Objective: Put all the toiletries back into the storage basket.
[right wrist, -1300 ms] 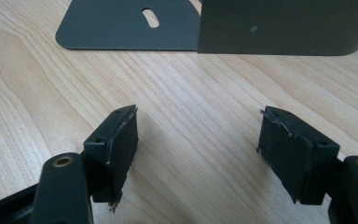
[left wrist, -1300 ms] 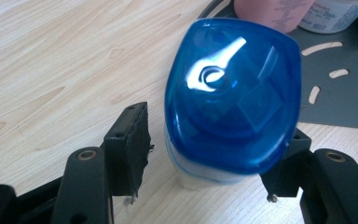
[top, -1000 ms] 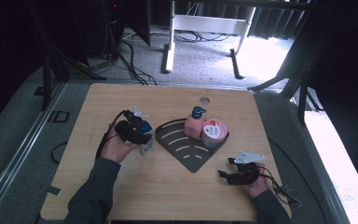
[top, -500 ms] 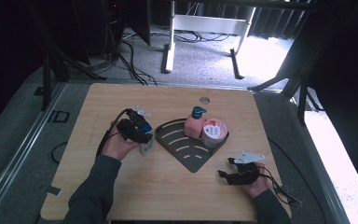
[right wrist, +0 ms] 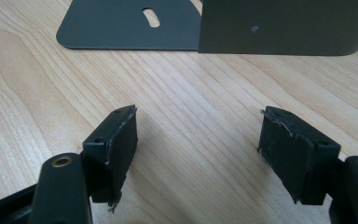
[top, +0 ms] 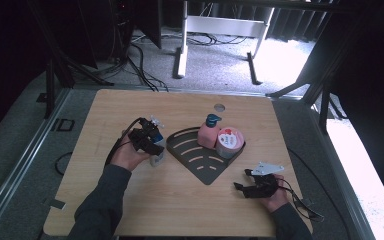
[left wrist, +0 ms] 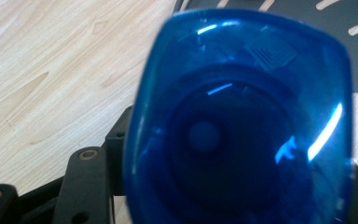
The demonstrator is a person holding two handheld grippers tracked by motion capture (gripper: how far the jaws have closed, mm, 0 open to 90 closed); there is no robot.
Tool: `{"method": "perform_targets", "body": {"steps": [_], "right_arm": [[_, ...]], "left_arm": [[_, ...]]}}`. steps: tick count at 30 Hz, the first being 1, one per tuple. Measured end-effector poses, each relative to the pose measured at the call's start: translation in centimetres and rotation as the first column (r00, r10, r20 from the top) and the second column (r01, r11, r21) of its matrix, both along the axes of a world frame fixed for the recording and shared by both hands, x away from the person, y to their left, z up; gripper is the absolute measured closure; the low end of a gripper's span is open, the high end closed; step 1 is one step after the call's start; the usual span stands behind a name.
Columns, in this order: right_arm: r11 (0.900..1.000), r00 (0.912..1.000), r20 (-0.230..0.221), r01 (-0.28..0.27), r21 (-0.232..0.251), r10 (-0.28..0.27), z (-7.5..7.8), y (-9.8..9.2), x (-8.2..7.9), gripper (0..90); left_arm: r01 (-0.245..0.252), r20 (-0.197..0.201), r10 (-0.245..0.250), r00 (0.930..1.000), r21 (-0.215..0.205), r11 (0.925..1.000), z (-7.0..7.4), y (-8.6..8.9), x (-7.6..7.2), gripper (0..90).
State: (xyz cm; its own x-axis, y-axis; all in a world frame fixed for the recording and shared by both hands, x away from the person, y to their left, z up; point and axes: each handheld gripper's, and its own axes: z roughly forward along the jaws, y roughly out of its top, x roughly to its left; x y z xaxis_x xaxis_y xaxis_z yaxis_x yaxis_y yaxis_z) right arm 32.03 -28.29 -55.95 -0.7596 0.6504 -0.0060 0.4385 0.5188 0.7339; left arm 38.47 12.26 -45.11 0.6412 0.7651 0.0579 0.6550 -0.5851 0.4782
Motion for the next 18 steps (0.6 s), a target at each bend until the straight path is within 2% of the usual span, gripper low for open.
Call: {"method": "perform_targets", "body": {"steps": [7, 18], "right_arm": [[1.000, 1.0000, 0.000, 0.000, 0.000, 0.000, 0.00, 0.00, 0.00, 27.6], [1.000, 1.0000, 0.000, 0.000, 0.000, 0.000, 0.00, 0.00, 0.00, 27.6]], "left_arm": [[0.007, -0.018, -0.007, 0.9998, 0.019, 0.9998, -0.43, -0.14, 0.20, 43.7], [0.014, -0.040, -0.013, 0.9991, 0.026, 0.9996, -0.70, -0.18, 0.29, 46.5]]}}
